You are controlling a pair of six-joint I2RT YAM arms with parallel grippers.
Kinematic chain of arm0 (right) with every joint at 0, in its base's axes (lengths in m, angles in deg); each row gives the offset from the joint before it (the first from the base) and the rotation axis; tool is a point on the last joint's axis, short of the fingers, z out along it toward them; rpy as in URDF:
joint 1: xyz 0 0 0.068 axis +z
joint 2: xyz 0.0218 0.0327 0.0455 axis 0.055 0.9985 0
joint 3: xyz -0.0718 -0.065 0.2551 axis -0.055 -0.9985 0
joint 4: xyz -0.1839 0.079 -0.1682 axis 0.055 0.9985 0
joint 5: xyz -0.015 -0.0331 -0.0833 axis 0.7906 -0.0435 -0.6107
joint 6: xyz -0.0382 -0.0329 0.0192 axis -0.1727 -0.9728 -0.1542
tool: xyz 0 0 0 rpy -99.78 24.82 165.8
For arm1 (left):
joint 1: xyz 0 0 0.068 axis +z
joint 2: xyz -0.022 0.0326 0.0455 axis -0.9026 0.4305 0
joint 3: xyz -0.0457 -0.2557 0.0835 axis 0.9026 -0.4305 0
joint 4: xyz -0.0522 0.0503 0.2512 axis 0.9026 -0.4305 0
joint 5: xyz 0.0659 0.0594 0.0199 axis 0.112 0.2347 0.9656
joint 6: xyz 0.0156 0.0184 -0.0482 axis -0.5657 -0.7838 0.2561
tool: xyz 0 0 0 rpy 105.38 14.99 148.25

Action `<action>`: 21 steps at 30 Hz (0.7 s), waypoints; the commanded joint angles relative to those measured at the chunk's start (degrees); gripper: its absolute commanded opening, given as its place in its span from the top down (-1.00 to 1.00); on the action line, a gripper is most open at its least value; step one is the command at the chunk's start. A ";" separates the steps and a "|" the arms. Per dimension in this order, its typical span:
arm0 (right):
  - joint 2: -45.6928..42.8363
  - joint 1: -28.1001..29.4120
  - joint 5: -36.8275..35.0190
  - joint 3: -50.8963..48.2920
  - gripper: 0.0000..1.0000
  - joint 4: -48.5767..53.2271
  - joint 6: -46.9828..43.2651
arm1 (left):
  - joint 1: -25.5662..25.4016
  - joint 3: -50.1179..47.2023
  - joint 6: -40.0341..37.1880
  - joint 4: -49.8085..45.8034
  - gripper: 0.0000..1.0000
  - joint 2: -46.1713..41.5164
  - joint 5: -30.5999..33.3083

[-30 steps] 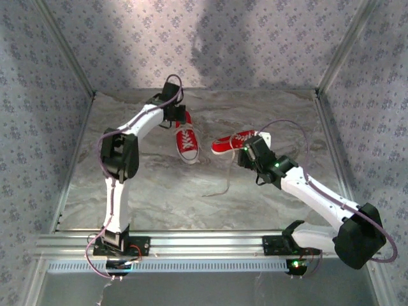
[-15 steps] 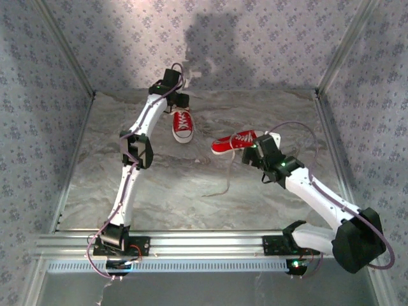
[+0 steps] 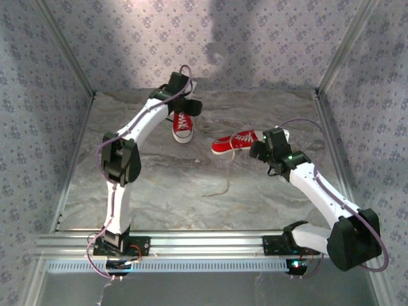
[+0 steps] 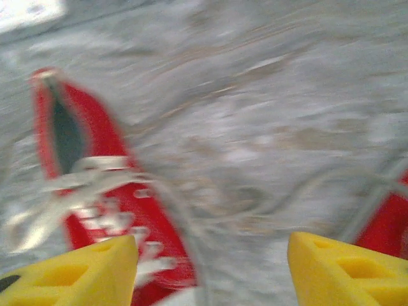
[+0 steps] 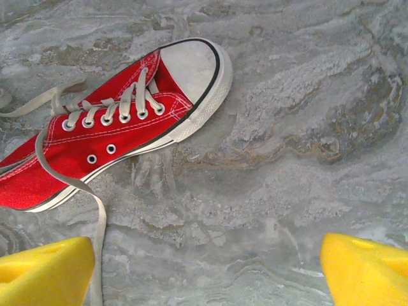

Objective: Tie the shoes

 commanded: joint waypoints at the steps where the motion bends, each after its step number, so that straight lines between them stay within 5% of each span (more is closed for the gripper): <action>1: 5.00 -4.71 6.59 4.74 -0.75 3.82 -1.56 | -4.95 -10.65 4.10 8.65 -0.23 -5.03 -2.40; 7: 20.57 -6.32 6.29 18.16 -0.51 4.20 -6.61 | -13.14 -29.16 11.54 17.64 -0.12 -15.29 6.48; 13: 40.50 -9.13 7.17 37.49 -0.50 7.18 -10.60 | -14.93 -37.12 16.39 22.06 -0.45 -16.68 7.75; 21: 58.34 -14.28 23.54 55.06 -0.53 9.47 -16.04 | -16.11 -38.71 16.55 22.54 -0.43 -16.64 6.56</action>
